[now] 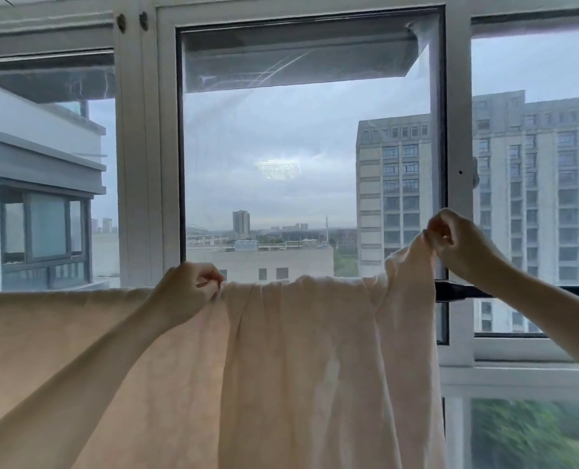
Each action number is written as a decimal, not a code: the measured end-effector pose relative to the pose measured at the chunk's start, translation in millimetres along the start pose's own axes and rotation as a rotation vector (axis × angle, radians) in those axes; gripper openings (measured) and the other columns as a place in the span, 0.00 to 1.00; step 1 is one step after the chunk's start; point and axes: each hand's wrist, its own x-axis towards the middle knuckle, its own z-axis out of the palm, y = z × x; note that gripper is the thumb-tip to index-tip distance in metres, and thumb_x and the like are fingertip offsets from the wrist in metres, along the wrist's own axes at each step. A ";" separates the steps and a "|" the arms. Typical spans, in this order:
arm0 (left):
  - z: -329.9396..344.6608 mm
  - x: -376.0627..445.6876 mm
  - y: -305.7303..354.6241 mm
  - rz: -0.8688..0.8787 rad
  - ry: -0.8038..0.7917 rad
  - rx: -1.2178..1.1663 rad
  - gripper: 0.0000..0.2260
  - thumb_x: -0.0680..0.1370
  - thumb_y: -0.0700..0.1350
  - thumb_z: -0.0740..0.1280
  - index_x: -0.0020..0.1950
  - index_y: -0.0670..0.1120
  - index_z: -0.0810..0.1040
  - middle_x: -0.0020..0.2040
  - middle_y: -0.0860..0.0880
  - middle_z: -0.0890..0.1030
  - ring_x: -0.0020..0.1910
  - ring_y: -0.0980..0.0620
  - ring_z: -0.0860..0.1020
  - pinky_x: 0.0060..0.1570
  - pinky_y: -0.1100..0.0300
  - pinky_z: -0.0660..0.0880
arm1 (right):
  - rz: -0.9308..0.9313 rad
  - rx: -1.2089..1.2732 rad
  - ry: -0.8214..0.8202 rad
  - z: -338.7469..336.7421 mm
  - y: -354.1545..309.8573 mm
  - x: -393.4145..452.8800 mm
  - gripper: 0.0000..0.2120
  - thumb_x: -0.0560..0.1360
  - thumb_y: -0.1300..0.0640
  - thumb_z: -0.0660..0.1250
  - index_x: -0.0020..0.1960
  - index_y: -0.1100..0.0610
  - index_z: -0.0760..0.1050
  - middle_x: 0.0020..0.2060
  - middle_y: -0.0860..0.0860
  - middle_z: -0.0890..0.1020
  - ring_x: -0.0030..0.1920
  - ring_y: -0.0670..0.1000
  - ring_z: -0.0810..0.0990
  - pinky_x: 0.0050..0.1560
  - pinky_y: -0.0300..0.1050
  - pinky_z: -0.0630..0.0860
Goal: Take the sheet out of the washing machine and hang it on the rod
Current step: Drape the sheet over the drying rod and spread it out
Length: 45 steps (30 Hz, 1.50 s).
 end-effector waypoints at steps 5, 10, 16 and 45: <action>6.5 -7.0 11.9 0.071 -0.033 -0.066 0.09 0.72 0.36 0.69 0.48 0.49 0.82 0.43 0.55 0.82 0.44 0.60 0.80 0.46 0.70 0.75 | -0.094 -0.035 -0.213 -3.8 -2.5 -11.9 0.04 0.76 0.60 0.66 0.45 0.58 0.72 0.37 0.50 0.78 0.35 0.45 0.76 0.32 0.30 0.72; 6.0 -9.6 14.7 0.047 -0.001 -0.008 0.07 0.72 0.42 0.71 0.47 0.52 0.81 0.43 0.58 0.82 0.43 0.62 0.79 0.43 0.68 0.73 | -0.112 -0.001 -0.417 -9.1 -4.8 -26.5 0.11 0.76 0.61 0.66 0.56 0.51 0.71 0.46 0.46 0.78 0.40 0.50 0.81 0.36 0.43 0.80; 10.3 -11.3 18.1 0.021 0.039 -0.039 0.01 0.73 0.48 0.72 0.43 0.53 0.81 0.39 0.58 0.82 0.42 0.61 0.79 0.43 0.60 0.73 | -0.404 -0.056 -0.523 -10.4 -12.0 -41.8 0.14 0.74 0.60 0.69 0.54 0.43 0.77 0.50 0.35 0.78 0.46 0.28 0.75 0.47 0.22 0.71; -9.3 -20.2 -11.6 -0.104 0.098 -0.016 0.06 0.76 0.38 0.66 0.49 0.47 0.81 0.43 0.51 0.82 0.46 0.54 0.78 0.47 0.63 0.69 | -0.365 -0.241 -0.380 -0.7 -40.9 -36.1 0.08 0.78 0.55 0.64 0.53 0.56 0.80 0.48 0.50 0.84 0.42 0.46 0.82 0.46 0.38 0.78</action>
